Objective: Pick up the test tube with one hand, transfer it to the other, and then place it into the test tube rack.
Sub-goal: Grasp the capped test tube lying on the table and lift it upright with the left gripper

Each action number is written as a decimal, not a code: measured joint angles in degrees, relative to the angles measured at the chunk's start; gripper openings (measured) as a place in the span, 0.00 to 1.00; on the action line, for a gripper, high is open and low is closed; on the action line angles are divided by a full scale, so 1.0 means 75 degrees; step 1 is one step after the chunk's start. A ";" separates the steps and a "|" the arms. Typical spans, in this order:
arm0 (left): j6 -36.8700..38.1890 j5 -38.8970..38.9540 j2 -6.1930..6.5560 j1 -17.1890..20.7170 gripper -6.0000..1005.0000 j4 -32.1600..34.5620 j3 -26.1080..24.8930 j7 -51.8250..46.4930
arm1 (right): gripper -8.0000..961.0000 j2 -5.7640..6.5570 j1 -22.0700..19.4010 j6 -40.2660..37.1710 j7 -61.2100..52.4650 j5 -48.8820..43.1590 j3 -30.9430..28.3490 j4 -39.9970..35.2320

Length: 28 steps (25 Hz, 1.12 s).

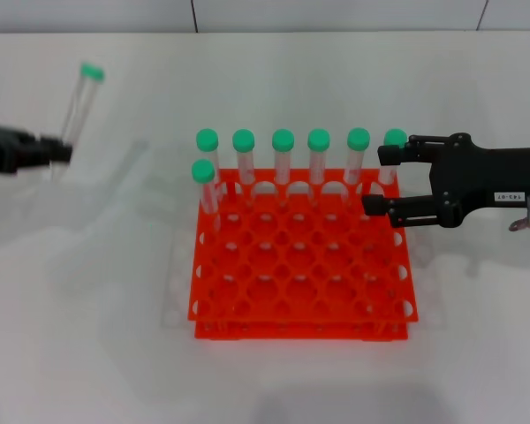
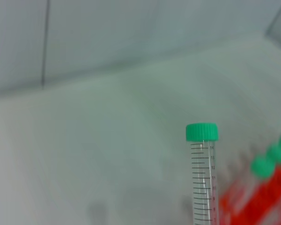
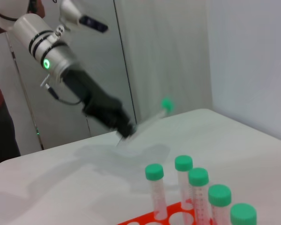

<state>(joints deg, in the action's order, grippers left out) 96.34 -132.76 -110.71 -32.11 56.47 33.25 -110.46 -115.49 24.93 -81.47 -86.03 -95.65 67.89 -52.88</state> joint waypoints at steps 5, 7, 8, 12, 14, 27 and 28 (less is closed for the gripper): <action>-0.0424 0.1354 -0.0041 0.0022 0.21 -0.0016 -0.0164 0.0477 | 0.79 0.0013 -0.0011 -0.0013 0.0028 0.0105 -0.0011 -0.0050; -0.0589 0.1819 -0.0137 -0.0004 0.21 -0.0053 -0.0134 0.0769 | 0.79 0.0014 -0.0002 -0.0021 0.0039 0.0111 -0.0015 -0.0057; -0.0694 0.2092 -0.0208 -0.0025 0.21 -0.0095 -0.0125 0.0961 | 0.79 0.0014 0.0007 -0.0023 0.0044 0.0115 -0.0019 -0.0058; -0.1088 0.2948 -0.0409 -0.0197 0.21 -0.0500 -0.0098 0.1558 | 0.79 0.0025 0.0032 -0.0070 0.0070 0.0189 -0.0028 -0.0105; -0.1251 0.3268 -0.0468 -0.0365 0.21 -0.0863 -0.0097 0.1861 | 0.79 0.0025 -0.0016 -0.0085 0.0085 0.0197 -0.0030 -0.0207; -0.1381 0.3774 -0.0707 -0.1239 0.22 -0.2190 0.1027 0.2517 | 0.79 0.0046 -0.0106 -0.0569 0.0092 0.0203 -0.0226 -0.0434; -0.1383 0.3775 -0.0709 -0.1268 0.22 -0.2195 0.1166 0.2489 | 0.79 0.0047 -0.0146 -0.0591 0.0092 0.0203 -0.0227 -0.0498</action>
<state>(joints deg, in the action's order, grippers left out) 85.97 -104.45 -116.03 -41.62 40.01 41.99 -91.79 -115.14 23.83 -85.90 -85.34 -94.12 66.19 -56.61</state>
